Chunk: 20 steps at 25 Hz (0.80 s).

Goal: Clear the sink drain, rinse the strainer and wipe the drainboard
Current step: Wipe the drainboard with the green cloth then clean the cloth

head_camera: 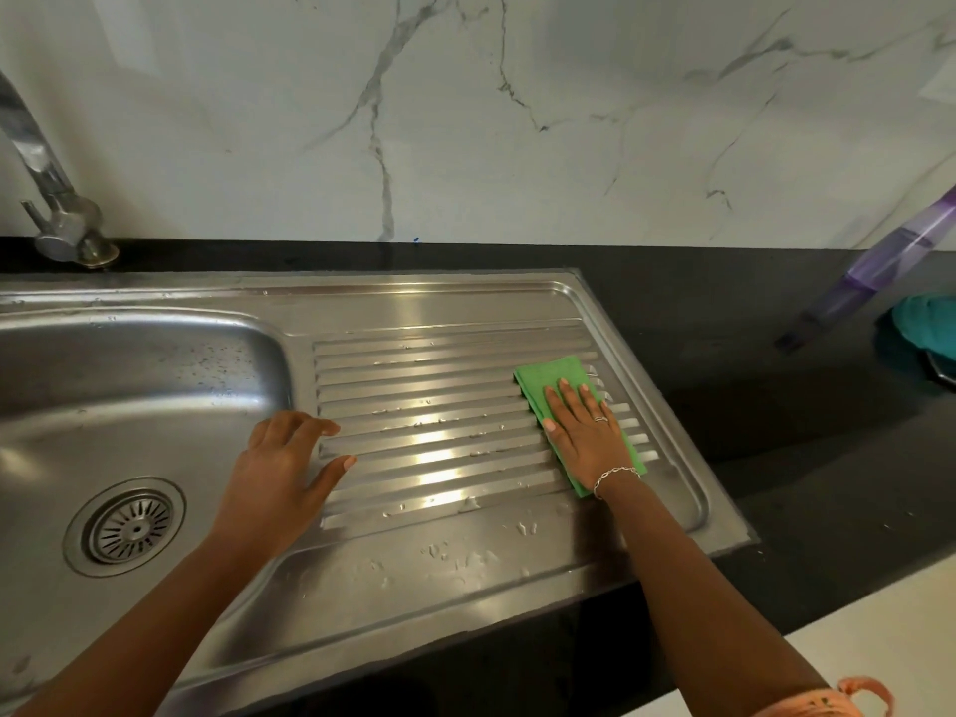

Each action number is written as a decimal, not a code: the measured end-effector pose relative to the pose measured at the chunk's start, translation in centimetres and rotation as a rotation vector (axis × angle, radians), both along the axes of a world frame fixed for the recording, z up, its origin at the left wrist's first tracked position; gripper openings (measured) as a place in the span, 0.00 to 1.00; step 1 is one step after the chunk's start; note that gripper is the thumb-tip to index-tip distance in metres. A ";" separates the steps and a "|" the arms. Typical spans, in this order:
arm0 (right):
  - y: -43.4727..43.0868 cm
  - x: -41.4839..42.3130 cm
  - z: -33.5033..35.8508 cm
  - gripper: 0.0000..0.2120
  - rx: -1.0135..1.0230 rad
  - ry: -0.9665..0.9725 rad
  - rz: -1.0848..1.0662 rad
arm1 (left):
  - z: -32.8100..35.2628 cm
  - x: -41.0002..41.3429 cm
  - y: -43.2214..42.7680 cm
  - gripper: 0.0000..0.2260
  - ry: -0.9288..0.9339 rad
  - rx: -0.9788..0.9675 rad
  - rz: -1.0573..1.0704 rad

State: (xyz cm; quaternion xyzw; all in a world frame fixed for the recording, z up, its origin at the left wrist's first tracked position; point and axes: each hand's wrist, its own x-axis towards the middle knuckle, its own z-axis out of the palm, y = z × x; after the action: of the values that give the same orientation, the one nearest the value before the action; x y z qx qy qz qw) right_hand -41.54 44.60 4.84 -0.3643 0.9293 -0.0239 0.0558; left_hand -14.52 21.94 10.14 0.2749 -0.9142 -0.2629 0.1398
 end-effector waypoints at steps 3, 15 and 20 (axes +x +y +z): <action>1.4 -1.8 0.2 0.24 0.022 0.002 -0.046 | 0.0 0.0 0.0 0.16 0.002 -0.002 0.006; 4.3 -0.1 0.3 0.26 0.080 -0.022 -0.192 | 0.0 1.0 -0.3 0.16 0.014 -0.010 -0.015; 3.1 2.4 0.5 0.27 0.104 -0.025 -0.226 | -0.1 1.4 -0.7 0.16 0.032 0.006 -0.048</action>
State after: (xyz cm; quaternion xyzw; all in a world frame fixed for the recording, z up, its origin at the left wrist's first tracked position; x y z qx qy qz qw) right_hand -39.17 47.74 5.31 -0.2535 0.9637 0.0136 0.0832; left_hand -13.11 21.28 10.03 0.2491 -0.9174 -0.2732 0.1474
